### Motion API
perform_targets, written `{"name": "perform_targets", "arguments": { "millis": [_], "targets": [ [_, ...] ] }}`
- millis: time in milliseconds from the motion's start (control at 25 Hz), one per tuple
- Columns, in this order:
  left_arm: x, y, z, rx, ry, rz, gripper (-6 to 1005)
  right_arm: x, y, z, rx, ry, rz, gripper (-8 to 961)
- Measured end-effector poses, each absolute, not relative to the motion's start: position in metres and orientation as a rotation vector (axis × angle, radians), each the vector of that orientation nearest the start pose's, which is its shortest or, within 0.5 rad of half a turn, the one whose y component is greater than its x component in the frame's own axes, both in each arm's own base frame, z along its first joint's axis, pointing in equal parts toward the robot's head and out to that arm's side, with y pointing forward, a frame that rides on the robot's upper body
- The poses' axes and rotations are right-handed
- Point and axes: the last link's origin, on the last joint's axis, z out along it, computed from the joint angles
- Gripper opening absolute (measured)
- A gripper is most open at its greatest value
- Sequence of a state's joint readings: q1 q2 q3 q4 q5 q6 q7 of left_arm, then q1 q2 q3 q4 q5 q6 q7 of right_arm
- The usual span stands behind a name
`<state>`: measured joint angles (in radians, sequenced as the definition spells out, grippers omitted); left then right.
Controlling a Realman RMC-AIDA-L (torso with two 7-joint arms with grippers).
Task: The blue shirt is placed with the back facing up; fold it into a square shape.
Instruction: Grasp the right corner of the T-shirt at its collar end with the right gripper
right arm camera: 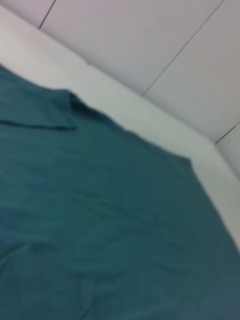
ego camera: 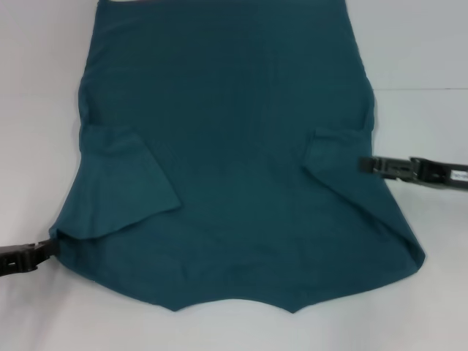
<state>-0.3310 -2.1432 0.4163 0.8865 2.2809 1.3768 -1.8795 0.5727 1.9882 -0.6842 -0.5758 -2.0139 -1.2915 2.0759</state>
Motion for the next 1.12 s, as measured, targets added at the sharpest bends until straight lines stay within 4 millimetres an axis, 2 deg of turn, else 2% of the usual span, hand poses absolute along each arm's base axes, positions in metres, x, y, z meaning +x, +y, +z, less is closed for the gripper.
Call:
{"name": "perform_targets", "arguments": {
  "millis": [240, 440, 840, 1120],
  "targets": [
    [-0.371, 0.281, 0.046, -2.066, -1.444, -0.484, 22, 0.323, 0.355, 0.042, -2.147, 1.636, 0.637, 931],
    [-0.371, 0.28, 0.046, -2.065, -1.444, -0.484, 22, 0.337, 0.344, 0.046, -2.095, 1.697, 0.624, 931],
    [-0.372, 0.28, 0.045, -2.069, -1.444, -0.485, 23, 0.344, 0.332, 0.031, -2.1, 1.779, 0.556, 930],
    [-0.372, 0.28, 0.046, -2.069, -1.442, -0.483, 23, 0.348, 0.327, 0.029, -2.09, 1.8, 0.546, 927]
  ]
}}
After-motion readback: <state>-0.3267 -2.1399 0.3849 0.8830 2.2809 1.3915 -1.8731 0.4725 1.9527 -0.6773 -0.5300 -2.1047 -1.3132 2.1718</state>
